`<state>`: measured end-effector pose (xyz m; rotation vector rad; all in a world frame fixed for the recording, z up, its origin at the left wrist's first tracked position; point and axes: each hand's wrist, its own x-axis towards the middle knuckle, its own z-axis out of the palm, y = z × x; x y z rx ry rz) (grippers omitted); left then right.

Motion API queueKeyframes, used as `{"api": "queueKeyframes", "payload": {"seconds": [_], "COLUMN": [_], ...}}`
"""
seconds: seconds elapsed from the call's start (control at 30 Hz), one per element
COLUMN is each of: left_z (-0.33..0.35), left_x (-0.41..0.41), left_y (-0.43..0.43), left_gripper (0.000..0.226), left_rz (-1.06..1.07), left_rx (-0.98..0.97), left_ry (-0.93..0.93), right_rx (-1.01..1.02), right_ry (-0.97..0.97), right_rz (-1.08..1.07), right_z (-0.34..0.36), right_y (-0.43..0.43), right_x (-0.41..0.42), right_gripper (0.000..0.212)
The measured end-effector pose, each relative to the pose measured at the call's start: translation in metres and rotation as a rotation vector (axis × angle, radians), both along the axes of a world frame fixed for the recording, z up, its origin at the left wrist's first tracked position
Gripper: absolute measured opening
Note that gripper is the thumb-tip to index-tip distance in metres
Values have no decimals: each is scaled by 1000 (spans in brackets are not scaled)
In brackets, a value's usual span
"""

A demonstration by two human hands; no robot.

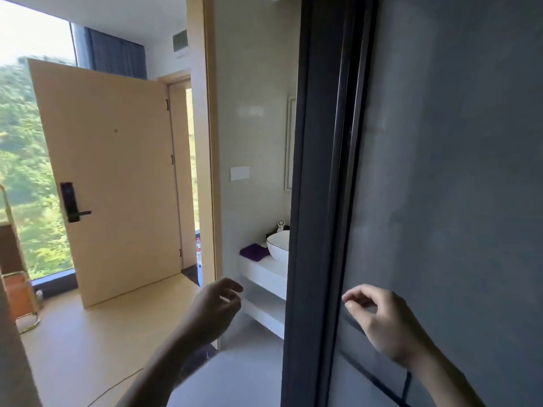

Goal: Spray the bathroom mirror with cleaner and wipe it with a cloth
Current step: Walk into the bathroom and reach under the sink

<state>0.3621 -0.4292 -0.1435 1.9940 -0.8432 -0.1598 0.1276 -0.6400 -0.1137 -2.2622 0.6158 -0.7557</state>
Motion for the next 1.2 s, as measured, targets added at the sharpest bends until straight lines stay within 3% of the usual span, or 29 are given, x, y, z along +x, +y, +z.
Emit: {"api": "queueKeyframes", "payload": {"seconds": [0.27,0.4,0.77,1.03,1.2], "left_z": [-32,-20,-33,-31,-1], "left_x": [60,90,205,357,470], "left_y": [-24,-31,-24,-42,-51], "left_gripper": [19,19,18,16,15], "left_rz": [179,270,454,361,315], "left_rx": [146,123,125,173,127], "left_ry": [104,94,73,60,-26], "right_rx": [69,56,-12,-56,-30], "right_ry": [99,114,183,323,253], "right_rz": [222,347,635,601,421], "right_z": [-25,-12,-48,-46,-30], "right_y": [-88,-109,-98,-95,-116], "right_x": [116,183,366,496,565], "right_gripper": [15,14,12,7,7]}}
